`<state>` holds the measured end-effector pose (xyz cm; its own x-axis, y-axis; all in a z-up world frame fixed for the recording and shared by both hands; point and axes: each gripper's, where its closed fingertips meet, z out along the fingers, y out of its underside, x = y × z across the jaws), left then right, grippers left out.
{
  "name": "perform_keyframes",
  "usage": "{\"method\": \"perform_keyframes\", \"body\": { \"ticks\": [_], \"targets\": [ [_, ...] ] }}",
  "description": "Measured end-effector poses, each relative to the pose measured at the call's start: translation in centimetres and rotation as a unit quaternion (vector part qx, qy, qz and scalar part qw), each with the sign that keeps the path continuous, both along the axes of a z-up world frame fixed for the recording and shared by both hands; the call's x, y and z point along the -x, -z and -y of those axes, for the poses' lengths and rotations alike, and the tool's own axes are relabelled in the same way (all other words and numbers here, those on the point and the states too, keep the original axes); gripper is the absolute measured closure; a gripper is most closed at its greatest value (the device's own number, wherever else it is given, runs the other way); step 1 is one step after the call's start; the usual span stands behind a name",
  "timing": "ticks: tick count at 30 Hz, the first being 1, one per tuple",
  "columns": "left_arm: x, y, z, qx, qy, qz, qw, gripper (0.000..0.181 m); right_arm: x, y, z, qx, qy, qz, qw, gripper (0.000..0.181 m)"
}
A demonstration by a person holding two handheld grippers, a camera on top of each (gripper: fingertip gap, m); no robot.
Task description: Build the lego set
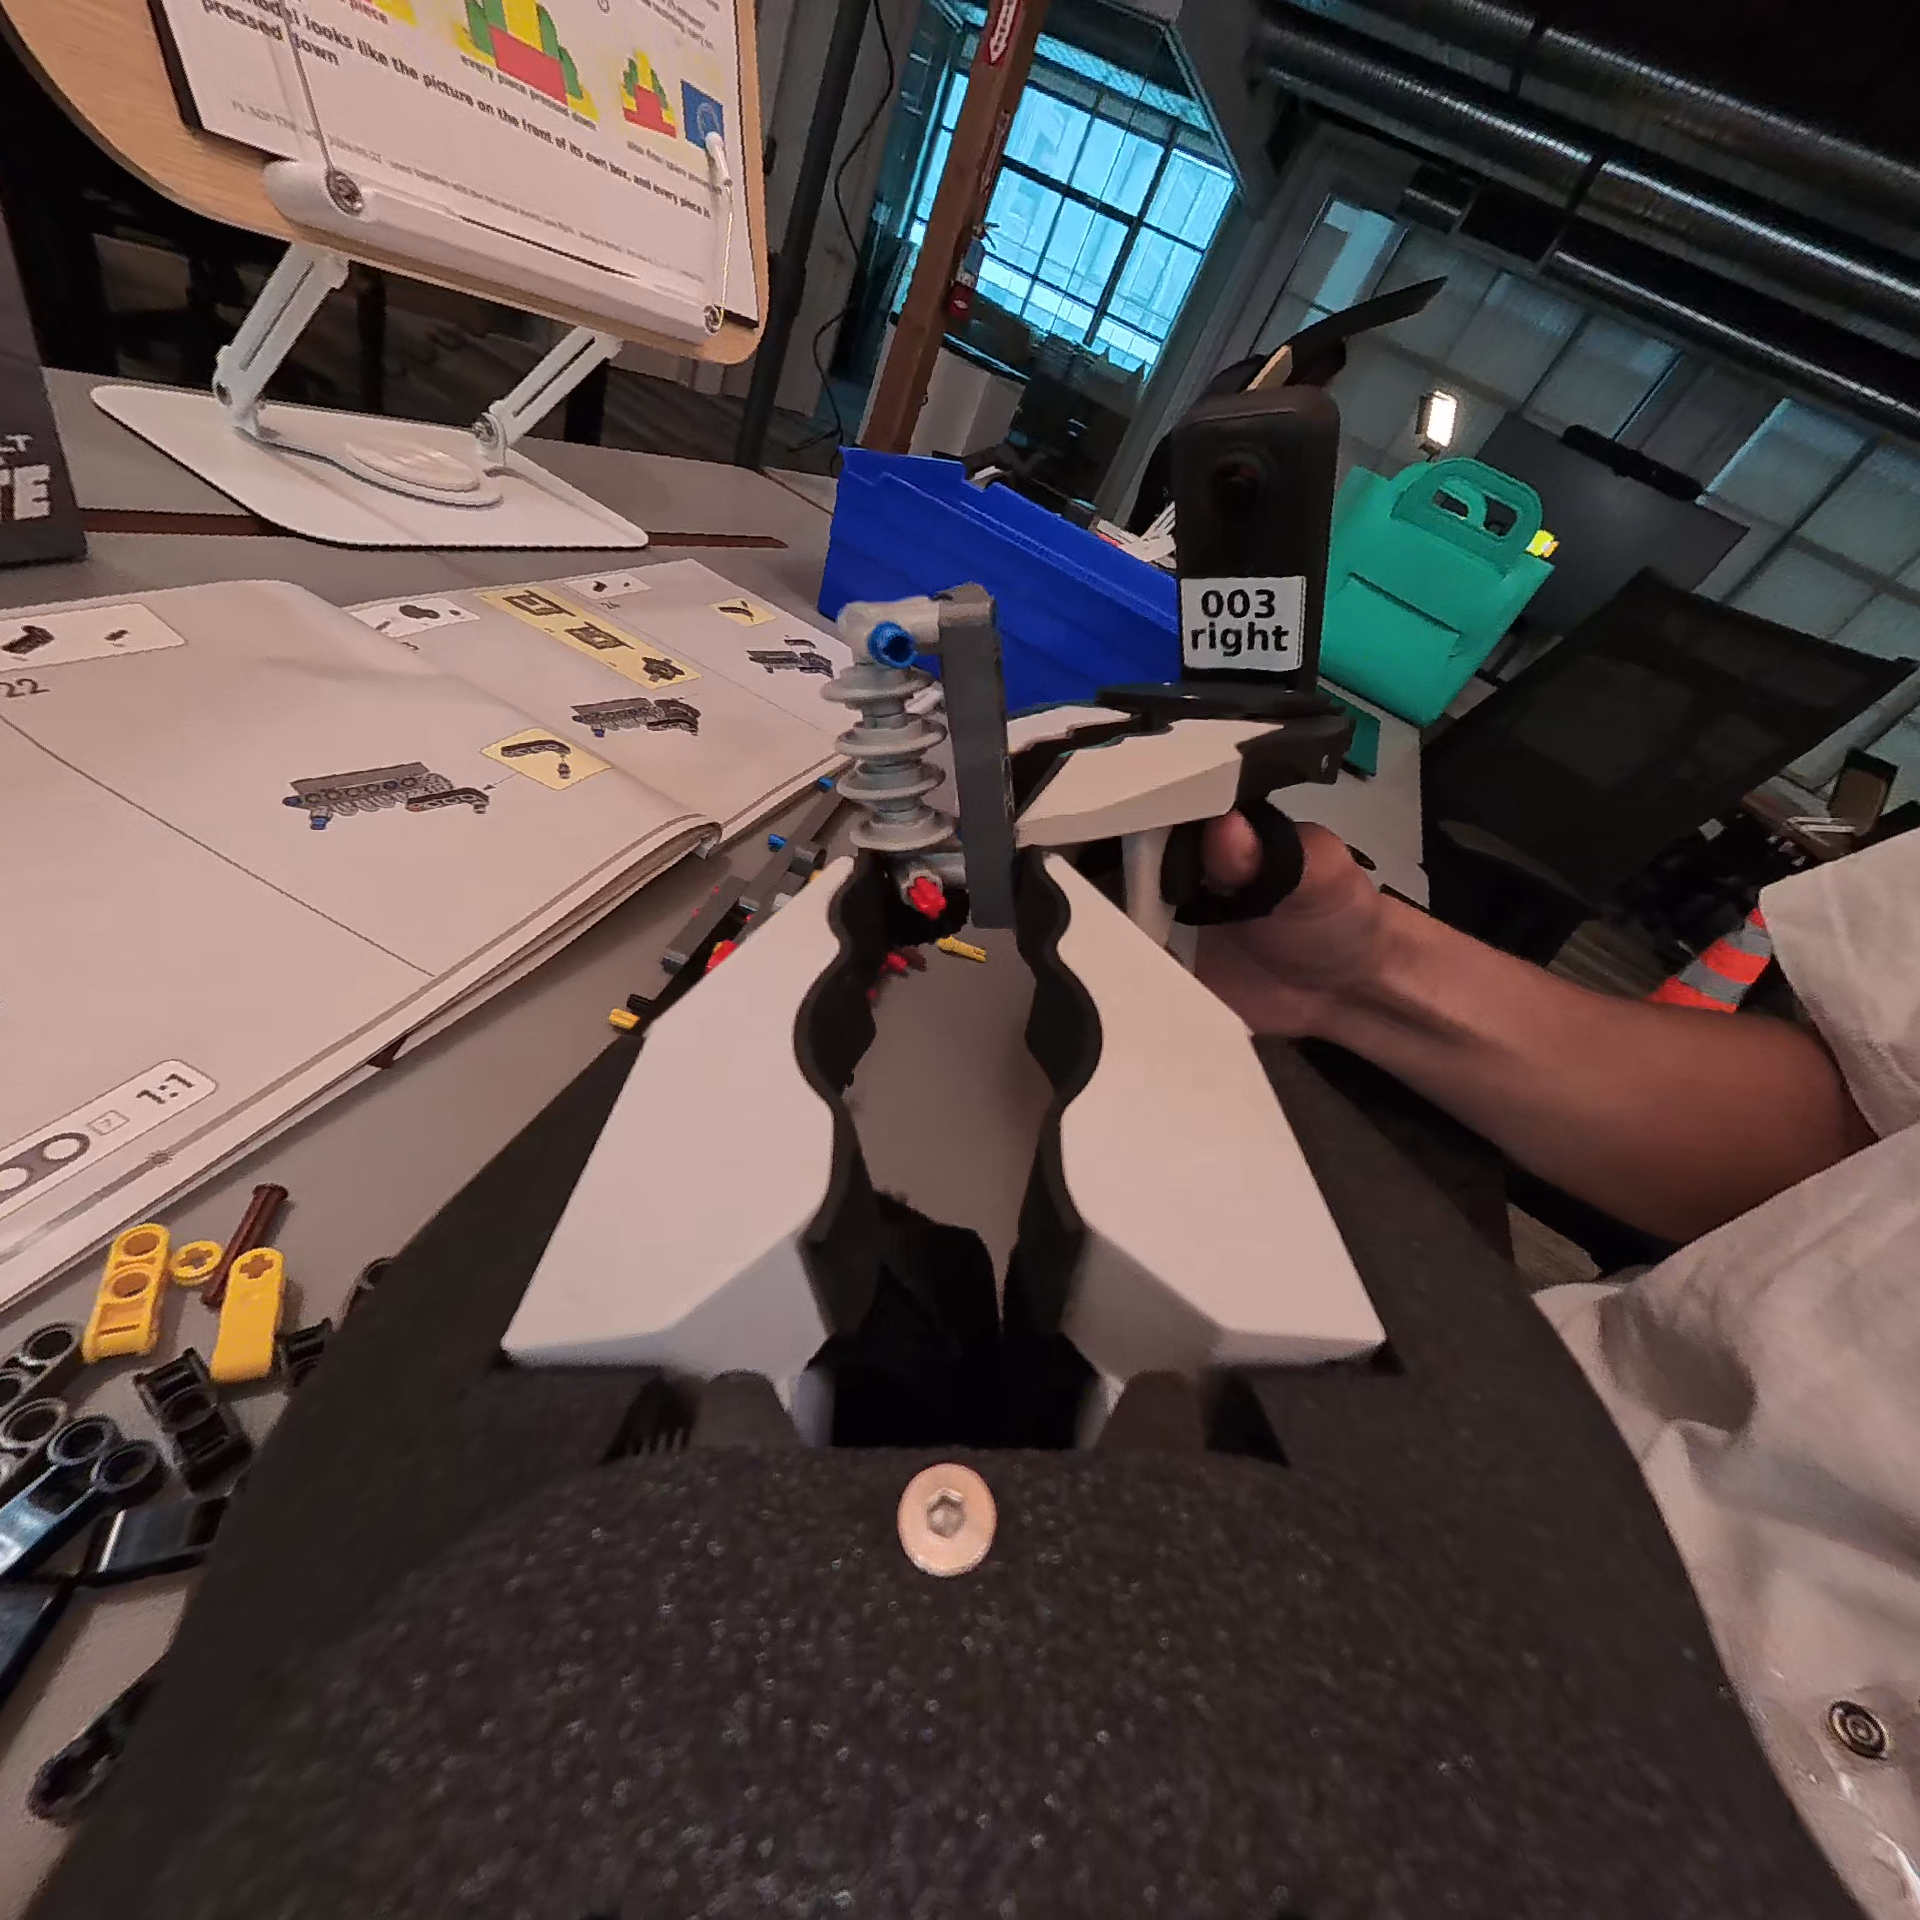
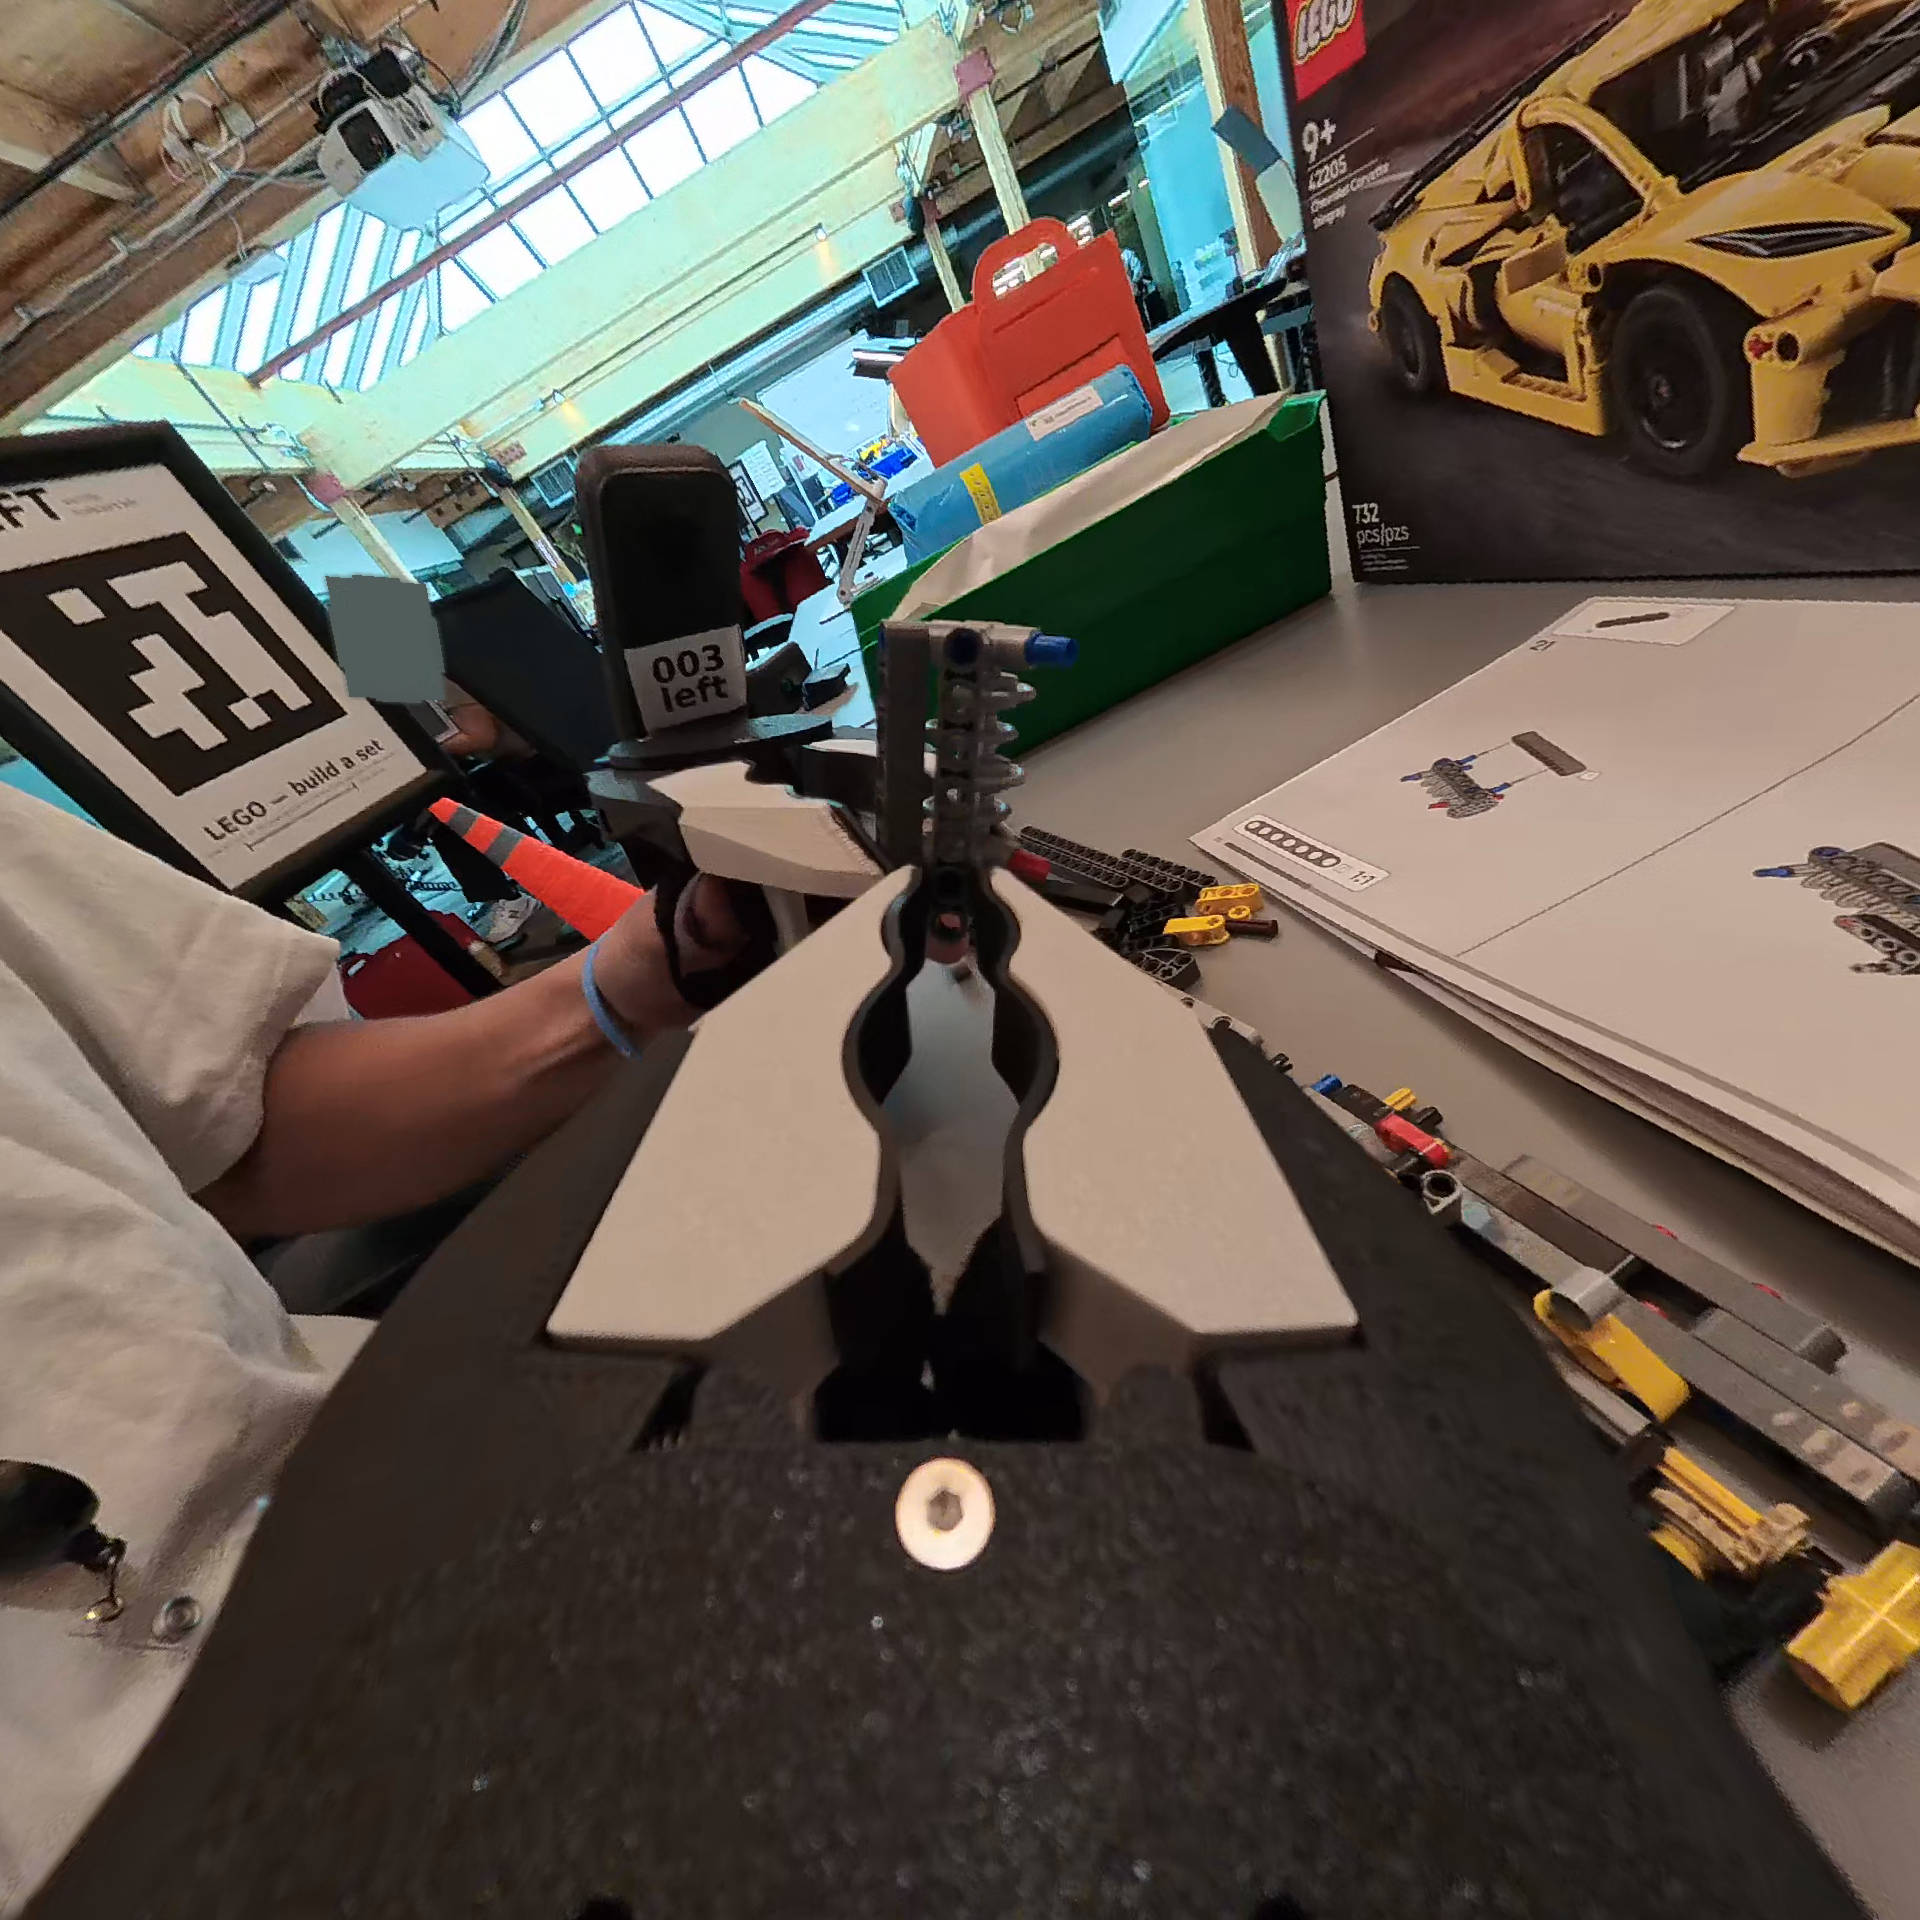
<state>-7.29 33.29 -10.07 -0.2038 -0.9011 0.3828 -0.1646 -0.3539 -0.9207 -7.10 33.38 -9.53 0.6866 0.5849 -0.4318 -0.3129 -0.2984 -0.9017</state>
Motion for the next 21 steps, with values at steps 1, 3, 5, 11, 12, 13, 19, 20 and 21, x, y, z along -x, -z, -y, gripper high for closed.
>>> {"method": "perform_keyframes", "body": {
  "ticks": [1, 3, 5, 11, 12, 13, 19, 20, 21],
  "targets": [
    [0.0, 0.0, 0.1, -0.003, 0.0, 0.0, 1.0, 0.157, 0.0, 0.0, 0.0, -0.003, 0.003, 0.005, 1.0, 0.174],
    [0.0, 0.1, 0.0, -0.013, -0.006, -0.002, 1.0, 0.157, 0.0, 0.1, 0.0, -0.004, 0.007, 0.012, 1.0, 0.174],
    [-0.1, 0.2, 0.1, -0.023, -0.01, -0.003, 1.0, 0.158, -0.1, 0.2, 0.0, 0.002, 0.005, 0.01, 1.0, 0.174],
    [-0.3, 0.9, -0.2, -0.064, -0.031, -0.023, 0.997, 0.157, -0.2, 1.0, -0.2, 0.013, 0.024, 0.022, 0.999, 0.174],
    [-0.3, 1.0, -0.2, -0.065, -0.033, -0.027, 0.997, 0.157, -0.3, 1.2, -0.2, 0.016, 0.028, 0.023, 0.999, 0.174],
    [-0.4, 1.0, -0.3, -0.064, -0.034, -0.028, 0.997, 0.157, -0.3, 1.2, -0.3, 0.015, 0.031, 0.024, 0.999, 0.174],
    [-0.4, 1.0, -1.1, -0.107, -0.08, -0.032, 0.991, 0.157, -0.4, 1.1, -0.9, 0.019, 0.041, -0.009, 0.999, 0.174],
    [-0.4, 0.8, -1.1, -0.113, -0.083, -0.028, 0.99, 0.157, -0.4, 0.8, -0.9, 0.021, 0.032, -0.033, 0.999, 0.174],
    [-0.4, 0.8, -1.1, -0.113, -0.085, -0.028, 0.99, 0.157, -0.4, 0.9, -0.9, 0.027, 0.027, -0.044, 0.998, 0.174]
  ]
}}
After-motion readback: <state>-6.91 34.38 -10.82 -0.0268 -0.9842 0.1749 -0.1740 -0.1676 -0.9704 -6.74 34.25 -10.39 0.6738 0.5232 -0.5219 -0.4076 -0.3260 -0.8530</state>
